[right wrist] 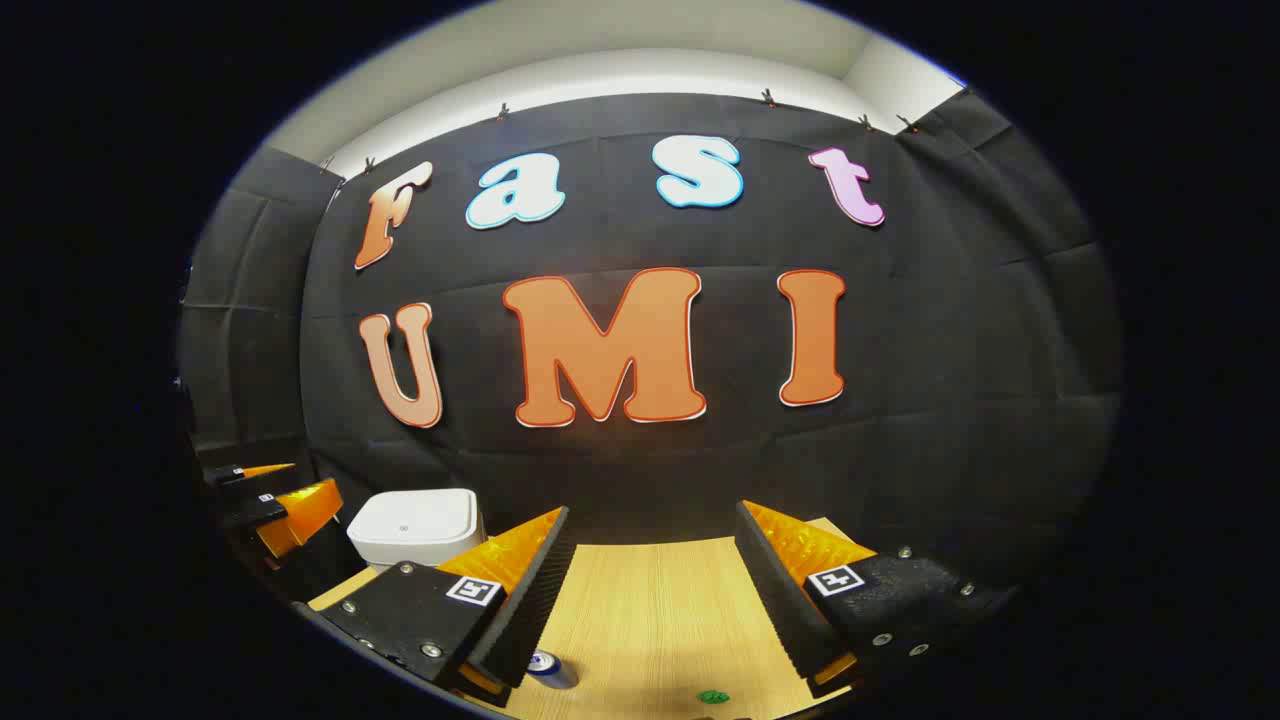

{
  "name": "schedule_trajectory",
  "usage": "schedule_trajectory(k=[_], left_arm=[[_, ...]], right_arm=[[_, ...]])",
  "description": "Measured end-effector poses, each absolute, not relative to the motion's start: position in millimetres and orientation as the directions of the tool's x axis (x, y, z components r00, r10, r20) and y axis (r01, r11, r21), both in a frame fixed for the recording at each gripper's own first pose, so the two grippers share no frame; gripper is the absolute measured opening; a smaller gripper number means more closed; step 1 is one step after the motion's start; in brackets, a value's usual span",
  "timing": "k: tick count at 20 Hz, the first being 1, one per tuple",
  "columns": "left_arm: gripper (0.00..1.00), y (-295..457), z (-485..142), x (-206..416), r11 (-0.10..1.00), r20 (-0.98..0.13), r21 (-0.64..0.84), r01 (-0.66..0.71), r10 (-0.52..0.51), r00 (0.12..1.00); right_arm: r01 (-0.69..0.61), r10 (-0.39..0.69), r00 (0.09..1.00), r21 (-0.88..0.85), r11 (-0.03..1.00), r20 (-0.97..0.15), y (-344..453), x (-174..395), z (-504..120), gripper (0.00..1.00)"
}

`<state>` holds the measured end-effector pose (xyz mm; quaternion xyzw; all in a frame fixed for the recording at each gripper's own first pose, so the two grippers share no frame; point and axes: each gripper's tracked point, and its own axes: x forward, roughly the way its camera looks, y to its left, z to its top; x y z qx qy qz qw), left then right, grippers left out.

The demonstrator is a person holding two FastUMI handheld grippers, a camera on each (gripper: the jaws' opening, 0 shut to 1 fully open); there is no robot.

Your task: Press the lid of the desktop garbage bin to open it, pick up the crumpled paper on the desktop and throw it into the bin, then pick up the pop can on the desktop and drop it into the bin, and finally close the garbage bin lid.

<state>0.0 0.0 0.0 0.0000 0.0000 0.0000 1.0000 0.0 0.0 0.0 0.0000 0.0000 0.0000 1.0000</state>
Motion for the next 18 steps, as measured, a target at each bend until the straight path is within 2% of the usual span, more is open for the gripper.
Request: schedule_trajectory(k=[1,2,3,4,5,6,7,10,11,12,13,14,18], left_arm=[[0.94,-4.7,-0.3,1.7,1.000,-0.001,-0.007,-0.001,0.001,1.000],[0.94,-11.9,-0.4,4.1,1.000,-0.002,-0.022,0.005,-0.005,1.000],[0.94,-20.5,-4.6,6.5,0.999,-0.006,-0.039,0.013,-0.013,1.000],[0.94,-25.2,-5.2,7.1,0.999,-0.008,-0.052,0.013,-0.013,1.000],[0.94,-25.2,-9.1,6.4,0.998,-0.016,-0.059,-0.006,0.005,1.000],[0.94,-22.8,-10.2,4.8,0.998,-0.027,-0.061,-0.029,0.028,0.999],[0.94,-21.2,-11.4,1.9,0.997,-0.029,-0.061,-0.044,0.042,0.999],[0.94,-24.9,-11.5,-5.7,0.997,-0.043,-0.061,-0.047,0.044,0.998],[0.94,-26.4,-9.1,-7.0,0.998,-0.037,-0.057,-0.037,0.035,0.999],[0.94,-25.7,-4.9,-7.8,0.998,-0.028,-0.046,-0.036,0.035,0.999],[0.94,-20.0,-2.7,-7.2,0.998,-0.022,-0.030,-0.052,0.051,0.998],[0.94,-14.8,-1.3,-7.4,0.998,-0.023,-0.013,-0.066,0.066,0.998],[0.94,-17.9,-4.4,-3.0,0.999,-0.042,-0.013,-0.038,0.038,0.998]], right_arm=[[-0.004,0.003,1.000,-0.015,1.000,-0.003,-2.4,-0.6,-0.9,0.95],[-0.012,0.012,1.000,-0.022,1.000,0.005,-3.2,-2.1,1.0,1.00],[-0.025,0.025,1.000,-0.029,0.999,0.012,-4.3,-2.0,1.7,0.95],[-0.027,0.028,0.999,-0.034,0.999,0.018,-6.9,-2.3,1.7,0.95],[-0.020,0.022,0.999,-0.036,0.999,0.040,-13.1,-2.3,5.2,1.00],[-0.020,0.022,0.998,-0.041,0.999,0.051,-15.6,-2.1,7.4,0.95],[-0.026,0.028,0.998,-0.047,0.999,0.055,-15.4,-2.8,6.5,1.00],[-0.051,0.052,0.998,-0.027,0.998,0.030,-18.7,-7.4,-1.6,1.00],[-0.056,0.057,0.998,-0.013,0.998,0.028,-19.8,-9.6,-2.2,0.95],[-0.057,0.057,0.998,-0.004,0.998,0.028,-22.0,-11.4,-2.1,0.95],[-0.052,0.052,0.998,-0.004,0.999,0.030,-24.4,-12.9,-1.8,0.95],[-0.047,0.047,0.998,-0.008,0.999,0.033,-28.0,-14.4,-1.1,1.00],[-0.047,0.048,0.998,-0.022,0.999,0.046,-30.1,-18.2,5.1,1.00]])
